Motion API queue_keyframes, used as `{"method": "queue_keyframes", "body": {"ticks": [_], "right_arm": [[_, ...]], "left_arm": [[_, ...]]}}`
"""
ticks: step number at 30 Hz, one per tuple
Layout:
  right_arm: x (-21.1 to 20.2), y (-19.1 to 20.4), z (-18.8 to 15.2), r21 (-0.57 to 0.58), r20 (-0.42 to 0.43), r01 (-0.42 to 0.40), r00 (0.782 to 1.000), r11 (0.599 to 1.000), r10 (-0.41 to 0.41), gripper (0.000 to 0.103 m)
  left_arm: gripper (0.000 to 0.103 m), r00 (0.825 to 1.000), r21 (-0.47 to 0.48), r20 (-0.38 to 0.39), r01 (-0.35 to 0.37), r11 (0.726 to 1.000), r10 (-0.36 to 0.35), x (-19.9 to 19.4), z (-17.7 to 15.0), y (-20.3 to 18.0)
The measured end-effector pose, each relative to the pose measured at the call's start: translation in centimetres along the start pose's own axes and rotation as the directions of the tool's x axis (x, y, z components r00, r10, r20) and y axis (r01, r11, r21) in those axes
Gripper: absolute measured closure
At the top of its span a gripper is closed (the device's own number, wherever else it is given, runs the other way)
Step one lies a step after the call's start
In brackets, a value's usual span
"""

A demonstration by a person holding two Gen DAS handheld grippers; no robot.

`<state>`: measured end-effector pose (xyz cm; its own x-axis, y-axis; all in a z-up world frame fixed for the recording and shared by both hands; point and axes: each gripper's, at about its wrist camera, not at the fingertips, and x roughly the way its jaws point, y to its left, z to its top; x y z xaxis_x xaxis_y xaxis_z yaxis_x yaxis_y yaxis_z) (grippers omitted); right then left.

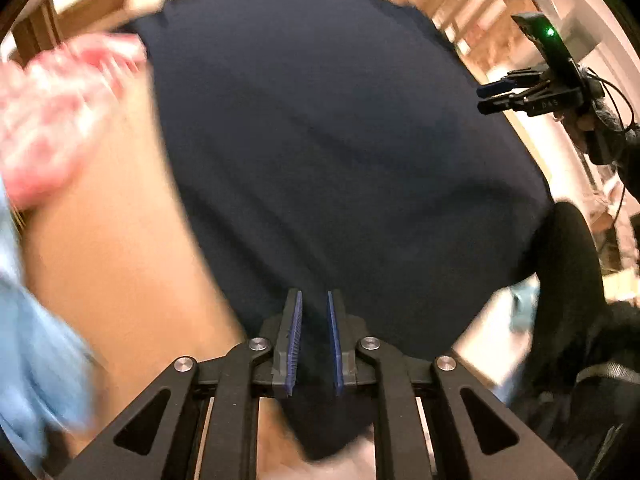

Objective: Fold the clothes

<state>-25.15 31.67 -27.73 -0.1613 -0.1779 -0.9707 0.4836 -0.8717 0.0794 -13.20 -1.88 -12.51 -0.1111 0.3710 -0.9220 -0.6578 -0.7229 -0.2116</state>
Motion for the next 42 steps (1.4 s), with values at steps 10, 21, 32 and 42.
{"method": "queue_keyframes", "body": {"ticks": [10,21,32,42], "right_arm": [[5.0,5.4,18.0,0.024,0.219,0.007,0.976,1.000,-0.012,0.046],[6.7,3.3,24.0,0.126,0.270,-0.005,0.962,0.992,-0.029,0.046],[8.3,5.2,27.2,0.094,0.218,0.043,0.974,0.995,-0.062,0.046],[10.8,2.8,27.8,0.108,0.103,0.156,0.981,0.982,-0.167,0.044]], "left_arm": [[0.077,0.975,-0.165,0.118,-0.169,0.972,0.190,2.2,18.9,18.2],[0.071,0.976,-0.213,-0.013,-0.213,0.953,0.216,10.4,24.4,22.8],[0.100,0.986,-0.259,0.073,-0.125,0.958,0.148,9.9,24.4,23.6],[0.100,0.962,-0.326,0.273,0.059,0.943,0.034,1.5,23.8,23.8]]}}
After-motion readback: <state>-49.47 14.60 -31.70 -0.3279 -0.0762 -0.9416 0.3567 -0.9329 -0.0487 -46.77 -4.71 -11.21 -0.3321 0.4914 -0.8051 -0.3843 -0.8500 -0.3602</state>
